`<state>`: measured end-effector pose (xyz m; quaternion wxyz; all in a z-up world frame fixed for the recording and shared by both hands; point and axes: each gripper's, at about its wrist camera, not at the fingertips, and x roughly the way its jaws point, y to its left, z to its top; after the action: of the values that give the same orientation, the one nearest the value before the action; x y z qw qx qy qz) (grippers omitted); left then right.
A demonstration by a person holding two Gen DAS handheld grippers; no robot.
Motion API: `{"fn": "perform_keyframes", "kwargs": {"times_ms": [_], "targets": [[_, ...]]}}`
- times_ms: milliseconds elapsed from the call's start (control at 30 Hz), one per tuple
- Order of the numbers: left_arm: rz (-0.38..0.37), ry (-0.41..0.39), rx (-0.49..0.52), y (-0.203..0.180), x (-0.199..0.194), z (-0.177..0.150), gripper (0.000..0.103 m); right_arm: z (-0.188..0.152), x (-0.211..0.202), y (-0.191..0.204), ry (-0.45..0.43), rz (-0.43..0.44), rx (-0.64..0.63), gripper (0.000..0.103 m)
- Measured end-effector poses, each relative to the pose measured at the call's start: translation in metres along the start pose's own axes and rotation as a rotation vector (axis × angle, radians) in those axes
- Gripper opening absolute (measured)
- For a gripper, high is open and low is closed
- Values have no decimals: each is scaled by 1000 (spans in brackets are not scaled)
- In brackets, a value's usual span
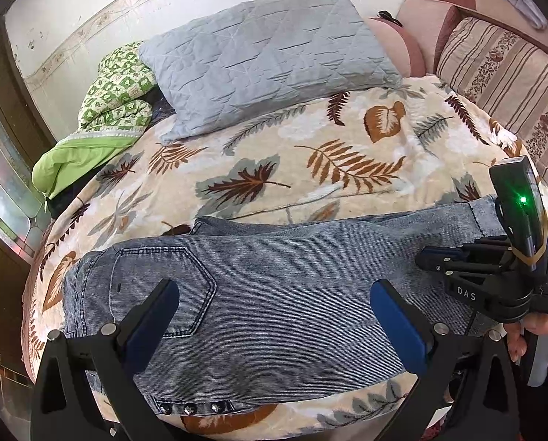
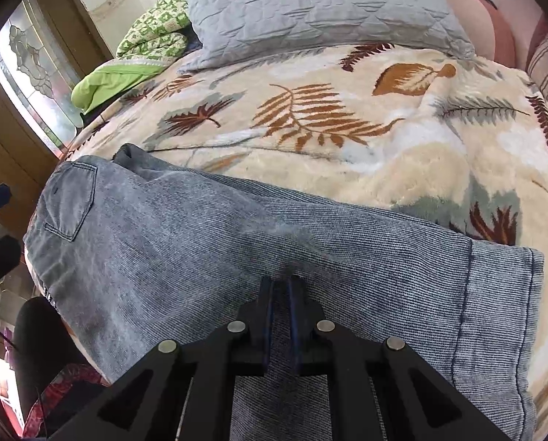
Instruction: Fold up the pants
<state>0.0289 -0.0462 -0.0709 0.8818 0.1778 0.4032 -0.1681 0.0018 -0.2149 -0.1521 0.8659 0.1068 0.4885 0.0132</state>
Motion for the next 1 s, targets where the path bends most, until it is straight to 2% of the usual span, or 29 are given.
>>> {"fn": "perform_keyframes", "kwargs": {"times_ms": [267,467,667,867,1000], "targets": [[11,1,-6,4,-1,-3,103,-2,-9,6,-31,-11,-32,10],[17,0,-12,7,-1,-4,103,-4,-19,13,-66,28,-56,10],[25,-4,-15,8,-1,-4,103,-8,-8,15,-18,8,-77,10],[22,9,-17,8,4,-4,103,-12,-13,-3,-19,25,-42,10],[6,49,7,2,16,-11,103,-18,-42,-29,-80,41,28,10]]}}
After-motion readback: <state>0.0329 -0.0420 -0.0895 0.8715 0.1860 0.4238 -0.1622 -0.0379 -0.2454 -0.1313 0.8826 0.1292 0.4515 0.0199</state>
